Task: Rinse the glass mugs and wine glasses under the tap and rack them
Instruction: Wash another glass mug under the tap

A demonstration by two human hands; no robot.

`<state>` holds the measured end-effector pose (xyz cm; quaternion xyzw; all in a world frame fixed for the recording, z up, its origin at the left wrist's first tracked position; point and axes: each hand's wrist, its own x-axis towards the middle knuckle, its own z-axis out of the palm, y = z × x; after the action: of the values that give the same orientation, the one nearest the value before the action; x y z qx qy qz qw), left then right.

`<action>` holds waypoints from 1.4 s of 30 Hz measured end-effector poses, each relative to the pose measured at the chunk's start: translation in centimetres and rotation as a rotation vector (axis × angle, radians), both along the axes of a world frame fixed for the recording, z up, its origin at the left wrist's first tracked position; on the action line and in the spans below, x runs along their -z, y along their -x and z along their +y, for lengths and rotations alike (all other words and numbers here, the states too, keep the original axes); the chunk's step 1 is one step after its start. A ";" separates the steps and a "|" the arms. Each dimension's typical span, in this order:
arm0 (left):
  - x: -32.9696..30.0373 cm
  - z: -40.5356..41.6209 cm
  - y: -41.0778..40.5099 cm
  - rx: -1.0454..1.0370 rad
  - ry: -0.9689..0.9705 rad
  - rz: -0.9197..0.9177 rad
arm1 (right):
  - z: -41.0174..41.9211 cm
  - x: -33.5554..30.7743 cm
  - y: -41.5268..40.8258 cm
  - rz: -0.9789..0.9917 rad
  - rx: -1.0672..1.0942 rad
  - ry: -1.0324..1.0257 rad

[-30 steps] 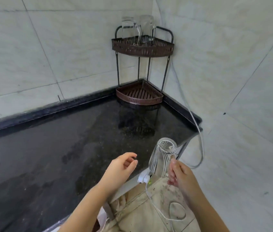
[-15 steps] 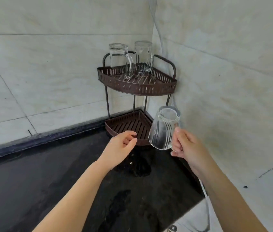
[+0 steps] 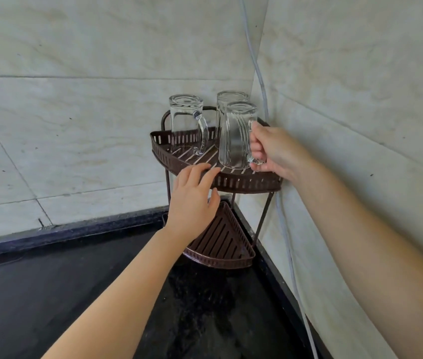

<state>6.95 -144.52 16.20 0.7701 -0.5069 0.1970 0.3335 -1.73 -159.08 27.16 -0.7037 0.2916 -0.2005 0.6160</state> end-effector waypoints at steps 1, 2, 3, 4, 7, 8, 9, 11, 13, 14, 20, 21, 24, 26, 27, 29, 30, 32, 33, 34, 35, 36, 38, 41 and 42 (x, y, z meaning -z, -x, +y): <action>0.0 0.0 0.0 -0.003 -0.001 0.000 | -0.4 0.3 -0.5 0.025 0.000 -0.010; 0.0 -0.1 0.0 -0.004 -0.002 -0.001 | -0.6 0.4 -0.8 0.042 -0.005 -0.024; 0.1 -0.1 0.1 -0.004 -0.001 0.000 | -0.9 0.6 -1.0 0.055 -0.013 -0.041; 0.1 -0.1 0.1 -0.003 -0.001 0.003 | -1.1 0.7 -1.1 0.066 -0.023 -0.054; 0.3 -0.1 0.1 -0.002 -0.003 0.007 | -1.5 0.9 -1.4 0.092 -0.031 -0.079; 0.2 -0.1 0.1 -0.005 -0.002 0.007 | -1.5 0.9 -1.4 0.101 -0.032 -0.084; 0.1 -0.1 0.1 -0.006 -0.002 0.009 | -1.6 0.8 -1.3 0.121 -0.034 -0.080; 0.0 -0.1 0.2 -0.005 -0.002 0.013 | -1.6 0.5 -0.9 0.196 -0.044 -0.027; -0.1 -0.1 0.3 -0.007 -0.006 0.017 | -1.6 0.2 -0.5 0.268 -0.053 0.046; -0.1 -0.1 0.4 -0.007 -0.012 0.023 | -1.4 0.0 -0.4 0.292 -0.056 0.078; -0.6 0.3 0.6 0.005 -0.059 0.030 | 0.9 -1.2 1.5 0.431 0.043 0.536; -0.8 0.6 0.8 0.016 -0.058 0.051 | 1.5 -1.0 2.2 0.395 0.100 0.698; -1.0 2.6 1.8 0.076 -0.015 0.178 | 4.9 1.0 4.8 0.028 0.141 0.841; -0.3 5.1 2.8 0.097 0.006 0.322 | 7.3 4.4 5.9 -0.095 0.027 0.746; 0.5 6.7 3.3 0.090 0.004 0.408 | 8.4 6.6 6.3 -0.097 -0.047 0.673; 2.7 10.1 4.3 0.041 -0.012 0.552 | 10.7 11.2 6.6 -0.046 -0.155 0.535; 3.9 11.9 4.9 0.004 -0.020 0.611 | 11.9 13.3 6.7 -0.011 -0.192 0.484; 6.4 15.4 6.0 -0.083 -0.011 0.715 | 14.3 16.8 6.9 0.053 -0.254 0.388; 7.6 17.1 6.6 -0.135 0.006 0.757 | 15.5 18.2 6.9 0.074 -0.287 0.332; 8.7 18.7 7.1 -0.191 0.024 0.795 | 16.7 19.4 7.0 0.091 -0.323 0.281; 9.7 20.4 7.8 -0.247 0.039 0.830 | 17.8 20.4 7.0 0.114 -0.361 0.248; 10.5 22.0 8.5 -0.303 0.053 0.861 | 19.0 21.3 6.9 0.145 -0.405 0.227; 11.7 25.3 10.0 -0.414 0.090 0.913 | 21.4 22.8 6.6 0.204 -0.514 0.196; 12.9 30.6 12.4 -0.575 0.120 0.995 | 25.6 24.1 6.0 0.298 -0.735 0.153; 13.3 32.4 13.2 -0.622 0.114 1.026 | 27.2 24.3 5.8 0.354 -0.830 0.139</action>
<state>-6.20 -112.12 2.86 0.8599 -0.0211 -0.0845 0.5029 -7.54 -131.84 2.85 -0.8240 0.0715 0.1678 0.5364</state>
